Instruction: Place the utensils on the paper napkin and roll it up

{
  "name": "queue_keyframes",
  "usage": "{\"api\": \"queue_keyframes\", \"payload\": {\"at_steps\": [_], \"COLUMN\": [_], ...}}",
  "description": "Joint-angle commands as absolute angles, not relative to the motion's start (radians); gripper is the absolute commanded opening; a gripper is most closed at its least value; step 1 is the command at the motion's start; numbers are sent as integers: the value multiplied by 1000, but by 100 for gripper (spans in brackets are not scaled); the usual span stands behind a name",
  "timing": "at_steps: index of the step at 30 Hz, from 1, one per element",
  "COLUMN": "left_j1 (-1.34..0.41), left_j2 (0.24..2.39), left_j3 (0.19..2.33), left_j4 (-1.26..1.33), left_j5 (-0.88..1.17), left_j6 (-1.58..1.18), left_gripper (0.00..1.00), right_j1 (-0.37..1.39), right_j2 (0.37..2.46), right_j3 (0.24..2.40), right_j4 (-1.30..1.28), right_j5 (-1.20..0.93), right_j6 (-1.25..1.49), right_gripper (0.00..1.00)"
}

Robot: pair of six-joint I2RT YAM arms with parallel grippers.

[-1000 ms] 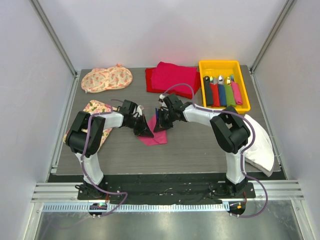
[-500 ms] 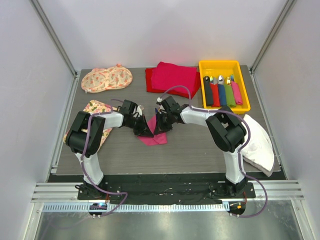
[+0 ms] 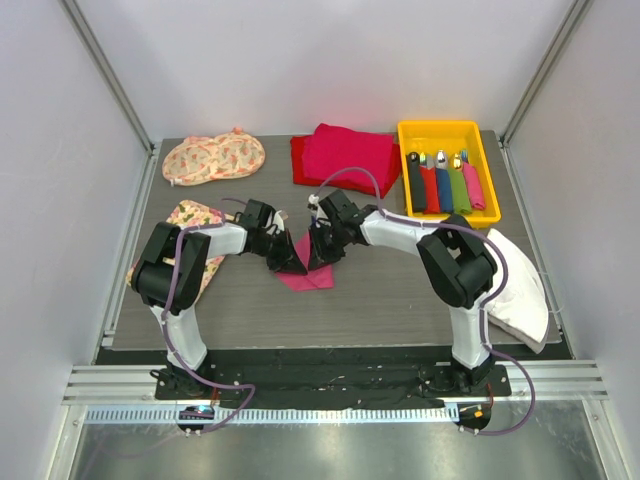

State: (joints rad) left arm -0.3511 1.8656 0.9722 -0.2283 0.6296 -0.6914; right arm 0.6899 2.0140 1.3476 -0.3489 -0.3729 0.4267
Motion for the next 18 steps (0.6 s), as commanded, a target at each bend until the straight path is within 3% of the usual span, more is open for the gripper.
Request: {"api": "queue_keyframes", "payload": {"at_steps": [1, 18], "left_j1": [-334, -334], "left_j2": [1890, 1891], "left_j3": [966, 965], "left_j4": [-281, -278], "left_j5": [508, 505], "left_j6": [-641, -641], "left_gripper": [0, 0], "right_j1": [695, 787], "right_j2": [1904, 2026], "right_j3": [1379, 1425], "right_j4": [-371, -462], "right_j5": [-407, -169], "right_j6": [404, 180], "right_gripper": [20, 10]}}
